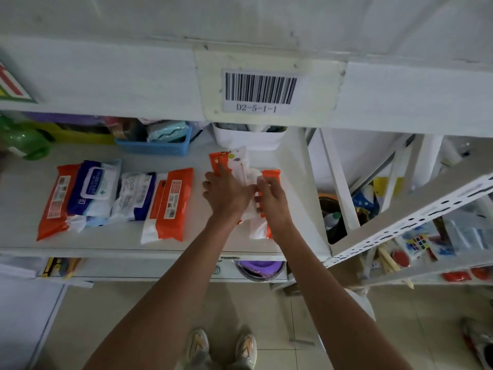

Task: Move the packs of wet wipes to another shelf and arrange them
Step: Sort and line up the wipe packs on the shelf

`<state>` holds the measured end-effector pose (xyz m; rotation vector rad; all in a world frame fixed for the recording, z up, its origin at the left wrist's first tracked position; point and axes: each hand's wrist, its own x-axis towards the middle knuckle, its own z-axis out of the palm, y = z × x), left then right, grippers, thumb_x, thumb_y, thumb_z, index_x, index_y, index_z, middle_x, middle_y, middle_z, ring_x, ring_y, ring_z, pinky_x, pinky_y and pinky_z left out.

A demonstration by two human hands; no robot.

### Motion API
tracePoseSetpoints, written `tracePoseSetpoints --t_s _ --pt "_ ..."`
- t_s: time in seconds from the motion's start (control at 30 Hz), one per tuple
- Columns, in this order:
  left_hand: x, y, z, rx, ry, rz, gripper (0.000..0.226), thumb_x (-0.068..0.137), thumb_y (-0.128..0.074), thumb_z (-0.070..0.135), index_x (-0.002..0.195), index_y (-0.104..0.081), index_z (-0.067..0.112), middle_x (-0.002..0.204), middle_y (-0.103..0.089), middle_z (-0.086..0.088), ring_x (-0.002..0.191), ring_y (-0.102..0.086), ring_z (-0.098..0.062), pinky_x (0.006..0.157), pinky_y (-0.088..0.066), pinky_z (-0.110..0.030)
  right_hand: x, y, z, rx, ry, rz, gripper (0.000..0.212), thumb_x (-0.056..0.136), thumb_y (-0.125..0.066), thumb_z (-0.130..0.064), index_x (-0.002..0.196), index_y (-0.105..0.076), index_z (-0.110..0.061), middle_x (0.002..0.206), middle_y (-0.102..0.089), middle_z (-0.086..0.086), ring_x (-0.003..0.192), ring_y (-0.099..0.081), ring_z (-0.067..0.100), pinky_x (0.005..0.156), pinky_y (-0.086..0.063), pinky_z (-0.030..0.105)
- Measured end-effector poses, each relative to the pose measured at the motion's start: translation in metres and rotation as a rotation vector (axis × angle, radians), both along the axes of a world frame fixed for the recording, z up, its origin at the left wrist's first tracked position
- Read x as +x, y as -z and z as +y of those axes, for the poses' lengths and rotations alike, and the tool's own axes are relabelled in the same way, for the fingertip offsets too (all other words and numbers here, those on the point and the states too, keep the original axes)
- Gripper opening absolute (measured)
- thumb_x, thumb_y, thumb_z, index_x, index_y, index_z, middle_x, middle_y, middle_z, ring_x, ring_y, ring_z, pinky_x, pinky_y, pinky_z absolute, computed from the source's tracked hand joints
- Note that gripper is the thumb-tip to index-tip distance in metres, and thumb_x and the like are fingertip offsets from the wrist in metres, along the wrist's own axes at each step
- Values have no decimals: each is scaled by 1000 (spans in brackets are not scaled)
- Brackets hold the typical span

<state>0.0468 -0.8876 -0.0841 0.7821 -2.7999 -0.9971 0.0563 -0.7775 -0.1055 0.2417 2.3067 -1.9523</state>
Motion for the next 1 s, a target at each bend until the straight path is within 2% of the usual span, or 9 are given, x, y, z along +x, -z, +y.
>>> tracePoseSetpoints --t_s 0.07,0.13,0.2,0.23,0.33,0.43,0.53,0.87,1.0 --pt "-3 -5 15 22 31 30 73 86 -68 54 142 -41 16 129 -54 -21 119 -54 -44 97 -47 -51 -5 -9 2 -171 -18 -35 26 99 -63 -36 112 -66 -14 93 -72 5 84 -72 10 77 -59 30" --pt "-3 -6 19 110 96 152 37 100 -54 41 122 -57 12 112 -66 -18 109 -63 -40 85 -46 -37 -10 -15 17 -191 -7 -22 26 95 -70 -31 115 -64 -14 96 -74 12 85 -75 16 74 -60 31" --pt "-1 -6 19 227 109 245 29 107 -46 27 107 -68 8 100 -73 -12 103 -69 -31 70 -39 -18 -14 -16 35 -212 -9 -87 39 91 -75 -32 124 -58 -18 103 -76 12 90 -78 26 74 -64 35" --pt "0 -7 18 274 108 268 29 106 -47 24 114 -71 8 110 -75 -9 109 -70 -26 76 -43 -10 -16 -15 43 -203 -4 -122 44 90 -76 -33 127 -56 -20 105 -77 10 88 -78 25 70 -64 33" --pt "3 0 20 371 139 265 33 101 -60 23 132 -66 15 134 -69 -2 122 -67 -18 106 -53 -31 -16 -5 52 -98 42 -157 47 90 -77 -34 129 -54 -22 106 -76 5 79 -78 17 64 -63 29" --pt "12 17 25 399 139 204 34 96 -66 20 129 -70 12 131 -72 -5 119 -69 -21 106 -55 -40 -14 21 53 189 81 -139 51 89 -74 -42 131 -54 -20 113 -73 0 90 -74 18 83 -63 40" --pt "20 30 23 417 175 170 35 98 -66 22 131 -69 12 132 -71 -4 119 -69 -22 107 -54 -39 -11 47 53 504 68 -125 58 85 -70 -57 126 -54 -20 115 -67 1 98 -70 21 88 -60 42" --pt "31 27 23 180 338 102 53 96 -68 35 144 -57 17 142 -64 -5 122 -68 -26 107 -54 -45 -9 49 43 494 114 -135 60 89 -69 -53 134 -43 -24 128 -63 7 108 -69 29 88 -59 44" --pt "36 15 -10 -84 323 129 38 95 -70 30 131 -64 18 128 -68 -3 110 -70 -22 91 -60 -36 -7 39 42 566 91 -128 60 89 -69 -53 134 -43 -23 129 -61 8 114 -66 30 92 -57 49"
